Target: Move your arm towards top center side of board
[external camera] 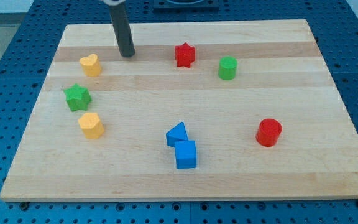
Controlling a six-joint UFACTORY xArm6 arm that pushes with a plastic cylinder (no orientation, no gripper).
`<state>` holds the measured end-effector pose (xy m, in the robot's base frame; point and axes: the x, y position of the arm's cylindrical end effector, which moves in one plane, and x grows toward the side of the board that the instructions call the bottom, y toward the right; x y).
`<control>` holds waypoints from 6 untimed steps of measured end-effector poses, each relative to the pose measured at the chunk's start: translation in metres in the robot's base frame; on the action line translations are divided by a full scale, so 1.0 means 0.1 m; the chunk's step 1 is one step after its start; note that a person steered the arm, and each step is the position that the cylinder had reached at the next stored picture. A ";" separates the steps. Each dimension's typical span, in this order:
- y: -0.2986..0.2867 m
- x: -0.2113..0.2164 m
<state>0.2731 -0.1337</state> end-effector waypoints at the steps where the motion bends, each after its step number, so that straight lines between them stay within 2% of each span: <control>1: 0.13 -0.26; 3: 0.55 -0.28; 6: 0.54 -0.22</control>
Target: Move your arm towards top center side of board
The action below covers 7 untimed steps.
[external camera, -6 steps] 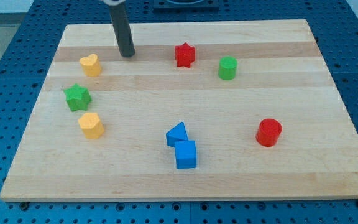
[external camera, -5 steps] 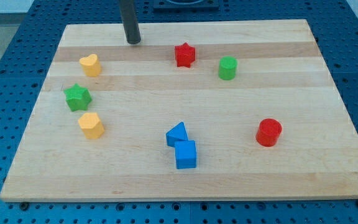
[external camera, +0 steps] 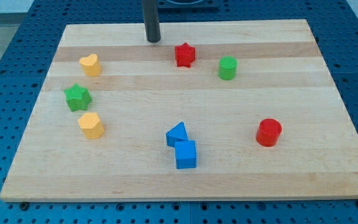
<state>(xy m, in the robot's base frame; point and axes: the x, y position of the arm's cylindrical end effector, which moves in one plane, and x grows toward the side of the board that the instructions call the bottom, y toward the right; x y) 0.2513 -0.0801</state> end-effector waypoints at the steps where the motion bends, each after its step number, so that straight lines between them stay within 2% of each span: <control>1: 0.00 0.00; 3: -0.03 -0.11; 4: 0.11 -0.12; 6: 0.87 -0.12; 7: 0.87 -0.12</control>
